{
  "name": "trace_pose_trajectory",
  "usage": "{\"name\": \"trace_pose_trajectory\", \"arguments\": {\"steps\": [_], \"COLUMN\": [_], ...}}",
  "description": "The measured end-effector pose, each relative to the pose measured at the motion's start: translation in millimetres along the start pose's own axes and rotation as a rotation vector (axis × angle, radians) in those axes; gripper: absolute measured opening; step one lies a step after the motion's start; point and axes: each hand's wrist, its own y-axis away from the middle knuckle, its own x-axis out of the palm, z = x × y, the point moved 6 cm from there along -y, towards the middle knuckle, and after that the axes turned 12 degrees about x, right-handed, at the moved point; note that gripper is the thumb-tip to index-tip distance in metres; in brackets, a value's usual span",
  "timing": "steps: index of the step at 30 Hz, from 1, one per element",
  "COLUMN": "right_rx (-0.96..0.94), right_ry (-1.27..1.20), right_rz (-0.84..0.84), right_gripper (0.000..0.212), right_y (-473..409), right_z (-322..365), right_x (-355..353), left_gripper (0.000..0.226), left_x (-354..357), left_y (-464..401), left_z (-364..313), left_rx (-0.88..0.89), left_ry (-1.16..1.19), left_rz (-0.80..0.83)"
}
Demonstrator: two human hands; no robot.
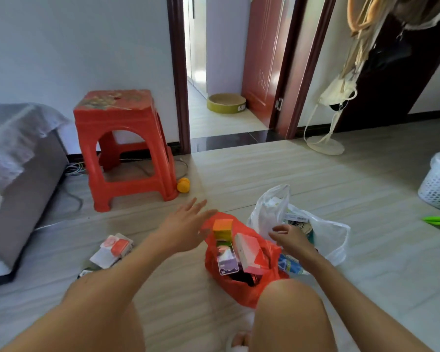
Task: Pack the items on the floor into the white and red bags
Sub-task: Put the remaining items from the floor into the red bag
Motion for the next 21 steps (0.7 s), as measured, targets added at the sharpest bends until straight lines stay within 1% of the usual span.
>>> {"name": "trace_pose_trajectory", "arguments": {"steps": [5,8,11,14,17,21], "right_rx": [-0.248,-0.355,-0.433,-0.461,-0.454,-0.474], "right_ry": [0.206,0.275,0.349,0.418,0.462,0.658], "right_rz": [0.002,0.062,0.137,0.213,0.311,0.392], "right_gripper": [0.045,0.046,0.047,0.048,0.047,0.048], "right_y": [32.9,43.2,41.9,28.9,10.2,-25.7], "right_z": [61.8,98.5,131.9,158.0,172.1,179.7], "right_x": [29.7,60.6,102.4,152.1,206.3,282.3], "left_gripper": [0.055,0.055,0.054,0.051,0.05,0.057], "left_x": [-36.6,-52.9,-56.8,-29.9,23.4,120.0], "left_y": [51.3,77.9,105.1,130.3,151.0,174.4], "left_z": [30.2,61.2,106.0,155.0,195.5,237.2], "left_rx": [-0.066,-0.138,-0.24,-0.361,-0.457,-0.599], "left_ry": [-0.059,-0.058,-0.055,0.053,0.156,0.305], "left_rz": [-0.026,-0.088,-0.147,-0.189,-0.202,-0.034]}}
